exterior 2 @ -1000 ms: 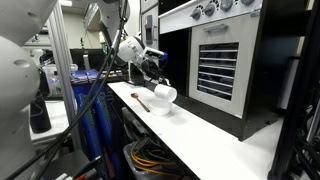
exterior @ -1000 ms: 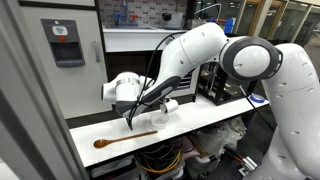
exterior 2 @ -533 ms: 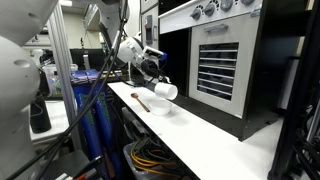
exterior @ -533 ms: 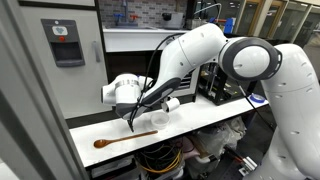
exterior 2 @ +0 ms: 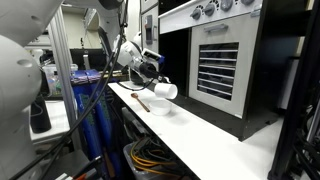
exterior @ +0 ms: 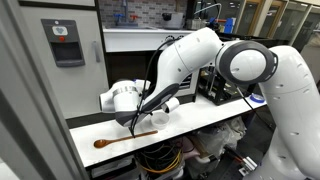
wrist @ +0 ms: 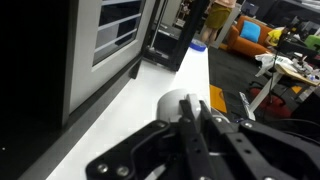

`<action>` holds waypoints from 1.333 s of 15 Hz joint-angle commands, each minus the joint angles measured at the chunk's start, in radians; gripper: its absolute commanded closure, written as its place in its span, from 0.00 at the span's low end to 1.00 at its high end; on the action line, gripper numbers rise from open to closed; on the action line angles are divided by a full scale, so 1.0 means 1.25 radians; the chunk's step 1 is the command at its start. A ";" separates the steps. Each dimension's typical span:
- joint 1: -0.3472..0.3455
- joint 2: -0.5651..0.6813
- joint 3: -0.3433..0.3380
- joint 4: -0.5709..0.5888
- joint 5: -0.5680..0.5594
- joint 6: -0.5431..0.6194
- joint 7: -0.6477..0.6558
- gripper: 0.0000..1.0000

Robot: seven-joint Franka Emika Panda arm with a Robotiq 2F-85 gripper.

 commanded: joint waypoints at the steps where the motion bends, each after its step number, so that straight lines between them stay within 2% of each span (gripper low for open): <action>1: 0.005 0.021 0.009 0.021 -0.035 -0.030 -0.031 0.98; 20: 0.019 0.042 0.015 0.020 -0.110 -0.053 -0.071 0.98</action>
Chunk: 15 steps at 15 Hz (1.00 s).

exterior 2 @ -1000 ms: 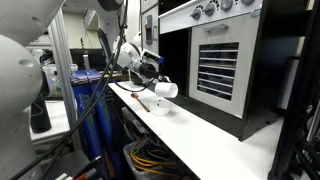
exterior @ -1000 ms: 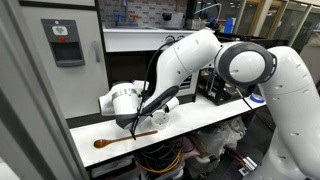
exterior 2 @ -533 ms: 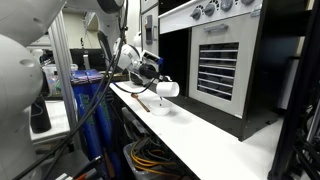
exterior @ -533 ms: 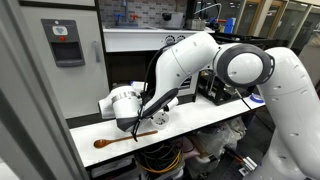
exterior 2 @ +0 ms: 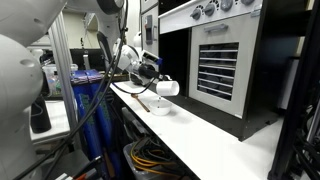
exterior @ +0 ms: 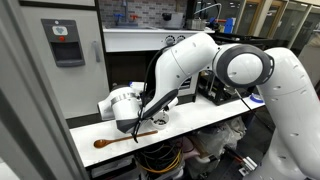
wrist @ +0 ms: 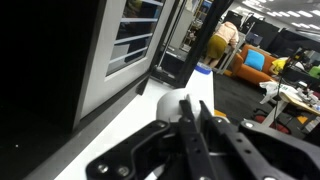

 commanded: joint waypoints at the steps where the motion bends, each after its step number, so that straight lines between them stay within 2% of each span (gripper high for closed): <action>1: 0.003 0.016 0.007 0.021 -0.026 -0.023 -0.025 0.98; 15: 0.011 0.031 0.005 0.013 -0.085 -0.036 -0.067 0.98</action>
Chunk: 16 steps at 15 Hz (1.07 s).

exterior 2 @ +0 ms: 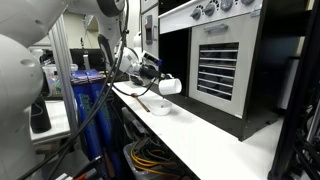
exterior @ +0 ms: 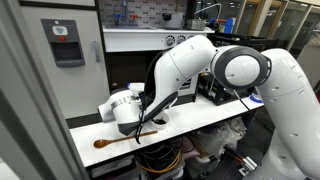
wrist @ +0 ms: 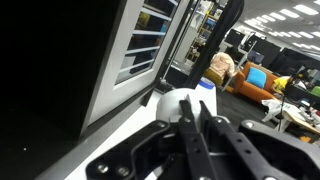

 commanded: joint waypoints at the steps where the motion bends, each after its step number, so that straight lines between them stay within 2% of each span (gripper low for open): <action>1: 0.009 0.016 0.004 0.013 -0.029 -0.026 -0.028 0.98; 16: 0.031 0.030 0.005 0.009 -0.075 -0.062 -0.095 0.98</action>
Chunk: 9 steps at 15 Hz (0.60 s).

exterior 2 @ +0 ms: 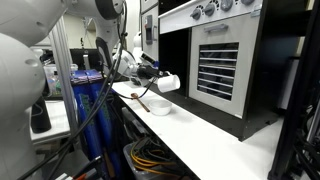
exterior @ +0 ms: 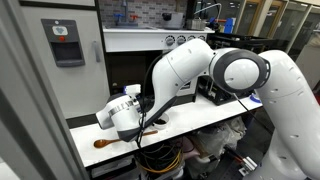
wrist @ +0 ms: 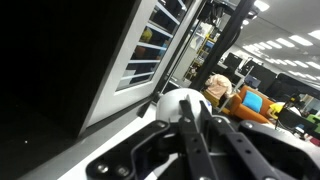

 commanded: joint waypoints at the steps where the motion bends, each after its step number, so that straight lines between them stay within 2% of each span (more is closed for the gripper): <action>1: 0.005 0.016 0.005 0.009 -0.023 -0.027 -0.027 0.98; 9: 0.012 0.021 0.007 0.008 -0.028 -0.044 -0.042 0.98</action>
